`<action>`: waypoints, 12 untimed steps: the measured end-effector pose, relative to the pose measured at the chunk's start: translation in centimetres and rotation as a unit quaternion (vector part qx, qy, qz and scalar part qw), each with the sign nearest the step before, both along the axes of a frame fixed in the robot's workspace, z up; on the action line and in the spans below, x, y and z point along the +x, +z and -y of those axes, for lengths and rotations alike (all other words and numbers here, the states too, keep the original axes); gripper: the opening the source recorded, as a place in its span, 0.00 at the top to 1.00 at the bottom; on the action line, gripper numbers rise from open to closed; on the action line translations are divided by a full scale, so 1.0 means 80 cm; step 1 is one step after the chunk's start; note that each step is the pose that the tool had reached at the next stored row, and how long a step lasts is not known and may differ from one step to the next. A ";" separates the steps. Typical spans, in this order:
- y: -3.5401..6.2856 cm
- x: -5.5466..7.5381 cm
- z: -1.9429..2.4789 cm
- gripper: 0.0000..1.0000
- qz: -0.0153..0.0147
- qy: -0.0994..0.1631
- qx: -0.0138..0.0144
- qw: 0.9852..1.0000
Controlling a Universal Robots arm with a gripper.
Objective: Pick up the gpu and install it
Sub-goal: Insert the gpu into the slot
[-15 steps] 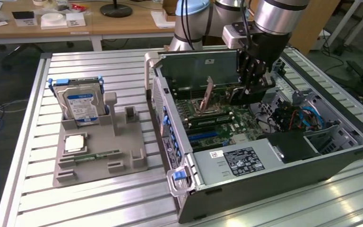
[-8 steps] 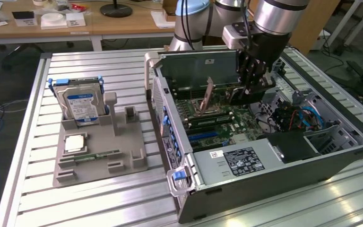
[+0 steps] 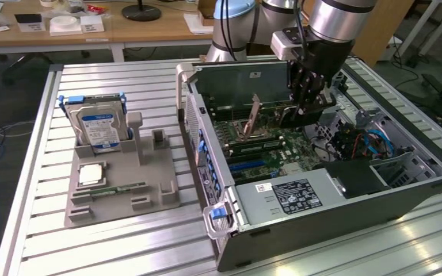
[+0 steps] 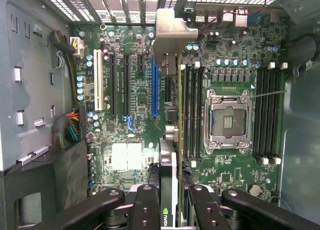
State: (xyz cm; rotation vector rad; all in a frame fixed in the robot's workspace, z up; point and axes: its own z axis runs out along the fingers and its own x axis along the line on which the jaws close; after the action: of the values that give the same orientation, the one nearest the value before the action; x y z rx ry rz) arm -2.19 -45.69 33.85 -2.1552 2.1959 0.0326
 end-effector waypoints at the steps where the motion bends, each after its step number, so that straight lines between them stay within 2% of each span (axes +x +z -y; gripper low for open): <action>1: 0.000 0.000 0.0000 0.73 0.000 0.000 0.000 1.000; 12: -0.001 -0.010 0.0006 0.73 0.000 0.000 0.000 1.000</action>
State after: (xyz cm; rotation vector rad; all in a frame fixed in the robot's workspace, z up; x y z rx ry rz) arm -2.99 -45.74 33.80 -2.1553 2.1958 0.0325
